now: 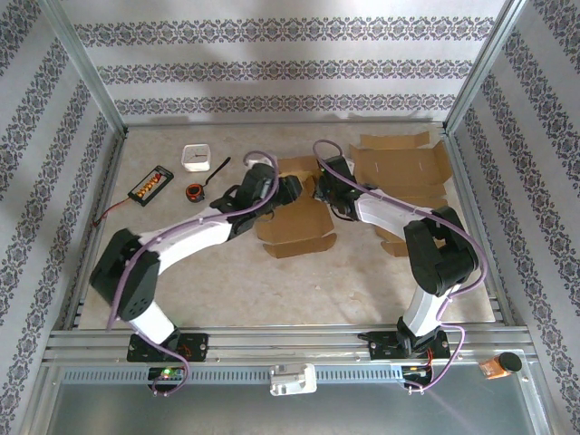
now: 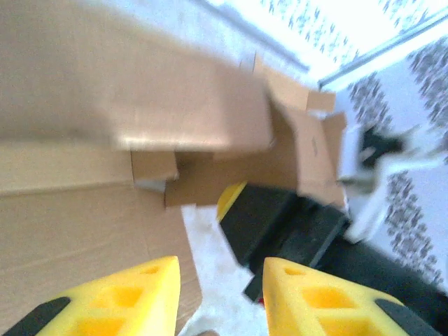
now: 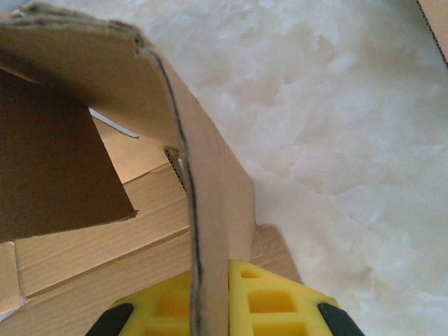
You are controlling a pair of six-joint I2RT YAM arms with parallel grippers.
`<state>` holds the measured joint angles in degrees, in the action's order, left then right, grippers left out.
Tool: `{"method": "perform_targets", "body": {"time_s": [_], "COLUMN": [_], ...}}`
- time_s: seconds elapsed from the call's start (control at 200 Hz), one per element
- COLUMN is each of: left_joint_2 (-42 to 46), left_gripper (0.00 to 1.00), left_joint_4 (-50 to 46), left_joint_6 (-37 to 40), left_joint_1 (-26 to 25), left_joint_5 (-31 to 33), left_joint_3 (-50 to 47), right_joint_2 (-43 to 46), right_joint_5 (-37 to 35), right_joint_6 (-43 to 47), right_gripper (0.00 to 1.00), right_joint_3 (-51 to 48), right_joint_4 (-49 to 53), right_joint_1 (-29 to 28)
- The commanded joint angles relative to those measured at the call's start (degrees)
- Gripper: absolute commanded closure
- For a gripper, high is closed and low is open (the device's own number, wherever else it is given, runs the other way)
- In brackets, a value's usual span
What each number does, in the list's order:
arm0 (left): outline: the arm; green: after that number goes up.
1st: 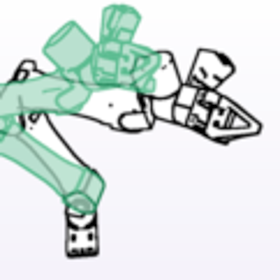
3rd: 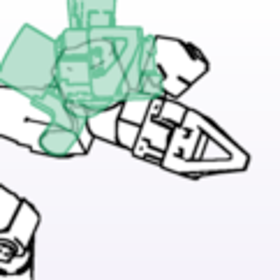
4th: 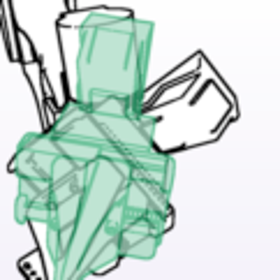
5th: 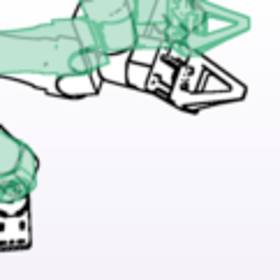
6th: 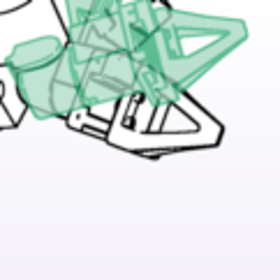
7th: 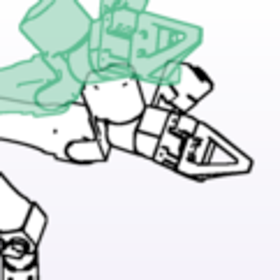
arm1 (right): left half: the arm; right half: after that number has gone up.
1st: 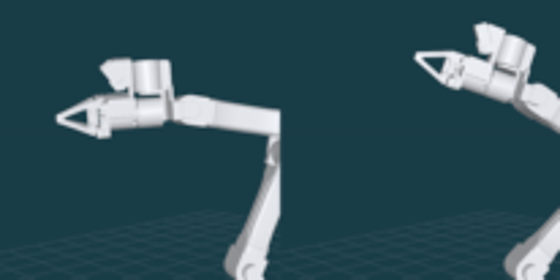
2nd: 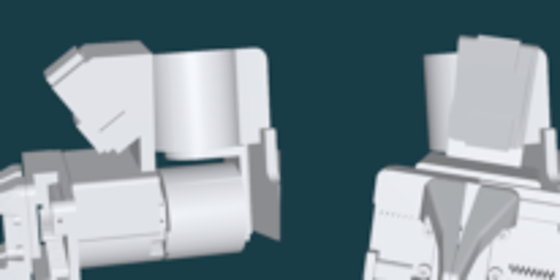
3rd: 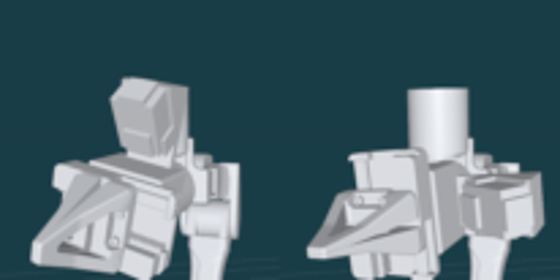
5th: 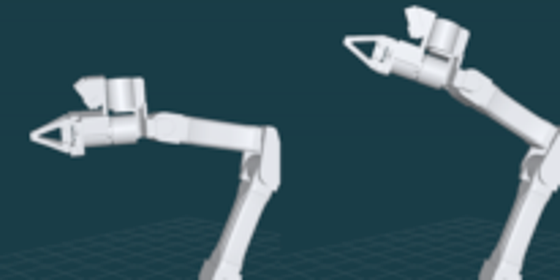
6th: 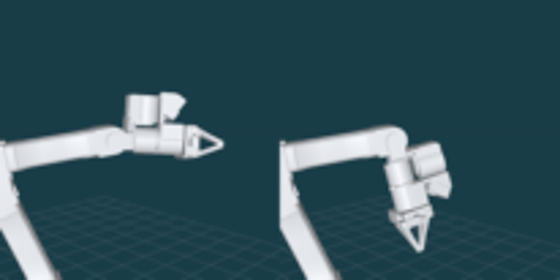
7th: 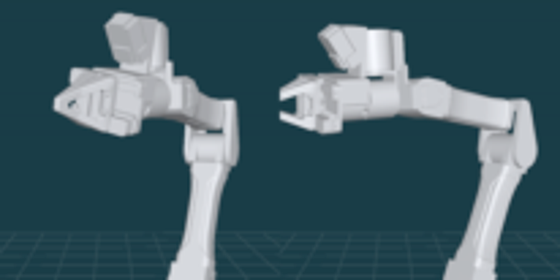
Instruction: Fold the paper box
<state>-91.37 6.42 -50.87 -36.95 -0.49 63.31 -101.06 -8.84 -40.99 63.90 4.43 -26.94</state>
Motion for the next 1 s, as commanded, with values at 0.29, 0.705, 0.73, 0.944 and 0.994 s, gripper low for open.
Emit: {"method": "perform_targets", "body": {"time_s": [0.29,0.705,0.73,0.944,0.994], "left_joint_2": [-1.0,-7.1,-7.2,-8.4,-8.5], "left_gripper": [0.47,0.48,0.5,0.52,0.52], "left_joint_4": [-11.0,-2.9,-2.6,-1.6,-1.5], "left_joint_6": [-2.9,-6.3,-6.5,-8.1,-8.4], "left_joint_1": [13.3,14.5,14.5,14.5,14.4], "left_joint_5": [-6.7,-14.3,-14.5,-15.7,-16.1], "left_joint_3": [5.1,3.5,3.3,3.5,3.8], "right_joint_2": [-1.3,-1.3,-1.3,-1.4,-1.3], "right_joint_5": [-1.2,1.2,1.8,7.7,8.5], "right_joint_6": [1.8,1.9,1.7,-1.7,-2.6], "right_gripper": [0.92,0.91,0.91,0.9,0.9], "right_joint_3": [-0.8,0.8,1.0,4.6,5.3], "right_joint_4": [4.1,5.0,5.2,7.4,7.6], "right_joint_1": [-1.7,-2.3,-2.3,-2.6,-2.7]}}
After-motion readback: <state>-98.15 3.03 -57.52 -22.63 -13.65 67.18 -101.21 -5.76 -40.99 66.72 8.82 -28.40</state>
